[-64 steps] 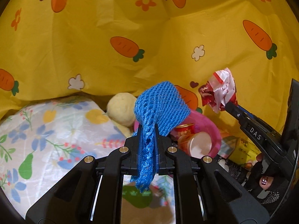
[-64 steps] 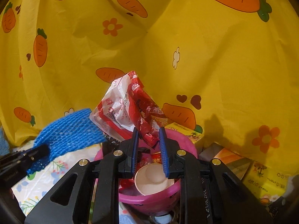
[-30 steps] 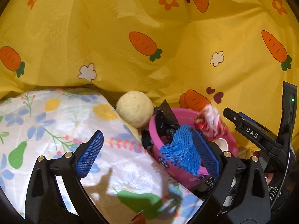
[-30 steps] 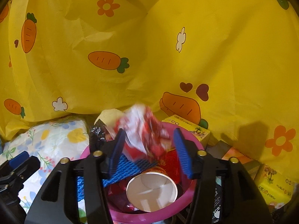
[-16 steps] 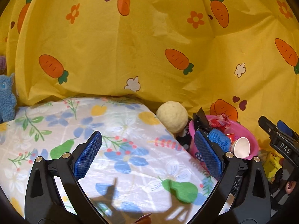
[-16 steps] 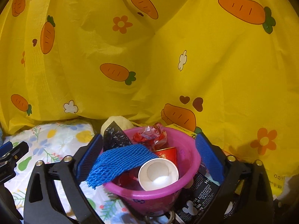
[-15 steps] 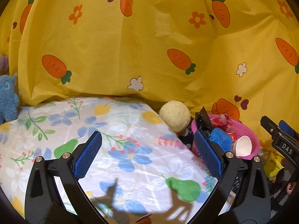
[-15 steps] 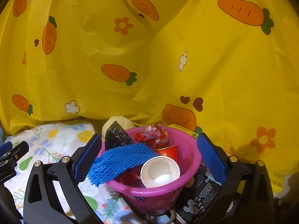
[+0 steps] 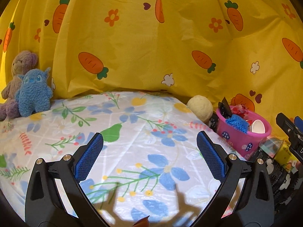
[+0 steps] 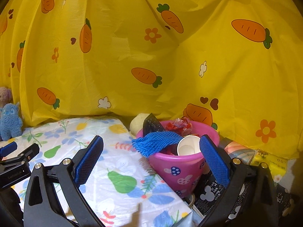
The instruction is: Collect trash
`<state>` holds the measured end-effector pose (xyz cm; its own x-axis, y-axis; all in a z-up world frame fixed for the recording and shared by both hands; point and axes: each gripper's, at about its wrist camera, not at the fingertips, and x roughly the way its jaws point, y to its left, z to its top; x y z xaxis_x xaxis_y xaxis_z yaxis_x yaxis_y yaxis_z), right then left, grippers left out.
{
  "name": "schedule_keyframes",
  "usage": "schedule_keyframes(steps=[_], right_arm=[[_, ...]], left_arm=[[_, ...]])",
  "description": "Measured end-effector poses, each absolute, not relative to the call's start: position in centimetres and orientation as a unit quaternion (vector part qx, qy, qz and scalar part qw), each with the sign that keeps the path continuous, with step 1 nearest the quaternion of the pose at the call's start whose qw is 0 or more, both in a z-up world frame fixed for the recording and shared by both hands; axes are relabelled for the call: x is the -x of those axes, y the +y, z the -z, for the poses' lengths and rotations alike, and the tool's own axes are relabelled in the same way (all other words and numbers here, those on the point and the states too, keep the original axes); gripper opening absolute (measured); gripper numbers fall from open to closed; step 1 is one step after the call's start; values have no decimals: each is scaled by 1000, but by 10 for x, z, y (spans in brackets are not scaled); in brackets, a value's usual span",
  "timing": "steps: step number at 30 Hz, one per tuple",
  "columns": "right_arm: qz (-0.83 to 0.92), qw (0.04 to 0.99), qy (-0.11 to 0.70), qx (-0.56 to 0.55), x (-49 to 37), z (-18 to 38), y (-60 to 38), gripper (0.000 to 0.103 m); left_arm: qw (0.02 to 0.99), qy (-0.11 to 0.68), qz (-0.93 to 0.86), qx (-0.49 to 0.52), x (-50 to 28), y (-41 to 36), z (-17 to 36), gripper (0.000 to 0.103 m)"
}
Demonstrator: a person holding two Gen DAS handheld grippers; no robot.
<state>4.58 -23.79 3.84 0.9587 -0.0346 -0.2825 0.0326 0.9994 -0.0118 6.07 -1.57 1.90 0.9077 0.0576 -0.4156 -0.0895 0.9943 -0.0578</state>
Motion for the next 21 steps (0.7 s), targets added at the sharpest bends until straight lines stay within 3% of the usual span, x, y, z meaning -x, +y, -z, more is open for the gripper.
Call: schedule_keyframes(steps=[21], right_arm=[[-2, 989, 144, 27, 28, -22, -200, 98]], left_arm=[[978, 204, -30, 32, 5, -7, -18, 97]])
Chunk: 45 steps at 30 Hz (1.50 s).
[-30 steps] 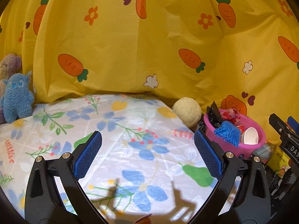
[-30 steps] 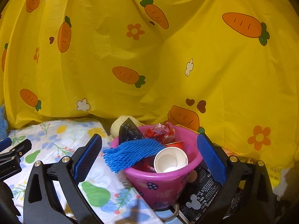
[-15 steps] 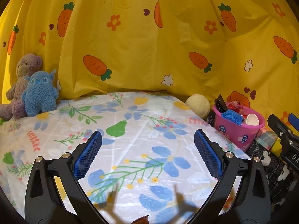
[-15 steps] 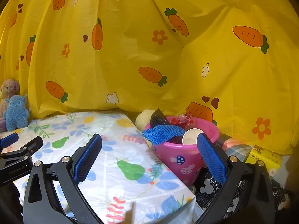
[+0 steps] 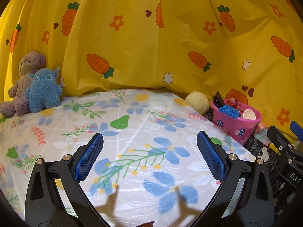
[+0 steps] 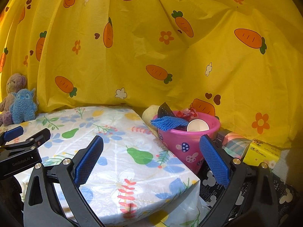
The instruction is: Collect trash
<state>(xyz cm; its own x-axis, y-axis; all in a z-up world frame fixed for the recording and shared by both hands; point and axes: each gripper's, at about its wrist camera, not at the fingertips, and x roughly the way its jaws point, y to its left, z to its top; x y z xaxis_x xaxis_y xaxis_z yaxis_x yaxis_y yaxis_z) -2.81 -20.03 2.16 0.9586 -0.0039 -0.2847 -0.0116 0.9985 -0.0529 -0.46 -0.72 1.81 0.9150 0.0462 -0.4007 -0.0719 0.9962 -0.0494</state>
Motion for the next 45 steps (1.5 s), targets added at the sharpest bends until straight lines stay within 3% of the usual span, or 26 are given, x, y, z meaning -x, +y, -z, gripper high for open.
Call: schedule_keyframes(steps=[45], right_arm=[[-13, 990, 136, 32, 35, -24, -190, 98]], left_arm=[[980, 194, -29, 36, 15, -9, -28, 97]])
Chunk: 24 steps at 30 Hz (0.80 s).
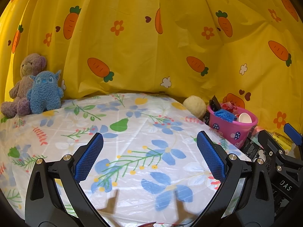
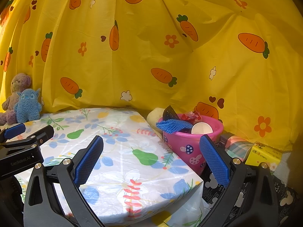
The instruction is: Collect trash
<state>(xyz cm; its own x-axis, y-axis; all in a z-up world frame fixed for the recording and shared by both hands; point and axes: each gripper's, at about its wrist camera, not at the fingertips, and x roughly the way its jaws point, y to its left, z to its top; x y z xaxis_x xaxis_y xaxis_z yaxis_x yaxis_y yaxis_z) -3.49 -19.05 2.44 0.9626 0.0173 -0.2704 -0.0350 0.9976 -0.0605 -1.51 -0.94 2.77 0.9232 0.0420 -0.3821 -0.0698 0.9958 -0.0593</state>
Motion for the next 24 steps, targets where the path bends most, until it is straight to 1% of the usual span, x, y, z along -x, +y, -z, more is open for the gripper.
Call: schedule_keyframes(steps=[24], right_arm=[[-16, 990, 137, 33, 33, -24, -189, 98]], left_arm=[[980, 194, -28, 36, 15, -10, -28, 97]])
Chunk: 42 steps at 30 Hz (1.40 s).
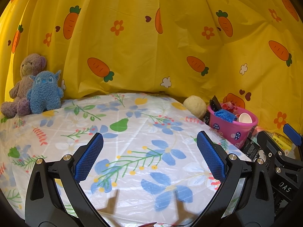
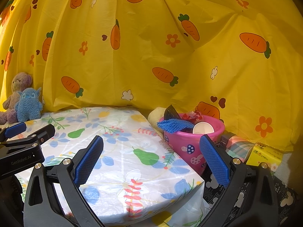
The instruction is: Collect trash
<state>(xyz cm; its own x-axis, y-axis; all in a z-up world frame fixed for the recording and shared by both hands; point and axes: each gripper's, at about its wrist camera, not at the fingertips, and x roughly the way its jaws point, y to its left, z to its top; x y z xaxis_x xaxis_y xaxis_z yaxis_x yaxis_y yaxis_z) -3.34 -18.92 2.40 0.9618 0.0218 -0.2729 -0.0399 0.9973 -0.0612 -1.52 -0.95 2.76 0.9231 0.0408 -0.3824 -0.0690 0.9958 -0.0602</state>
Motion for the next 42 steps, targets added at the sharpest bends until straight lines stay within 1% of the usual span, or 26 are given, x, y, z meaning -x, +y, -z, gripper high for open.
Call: schedule_keyframes(steps=[40, 41, 42], right_arm=[[-21, 989, 143, 35, 32, -18, -190, 98], [-21, 989, 143, 35, 31, -18, -190, 98], [-21, 989, 143, 35, 31, -18, -190, 98]], left_arm=[[980, 197, -31, 27, 13, -11, -23, 97], [980, 196, -31, 26, 13, -11, -23, 97], [980, 194, -32, 24, 14, -11, -22, 95]])
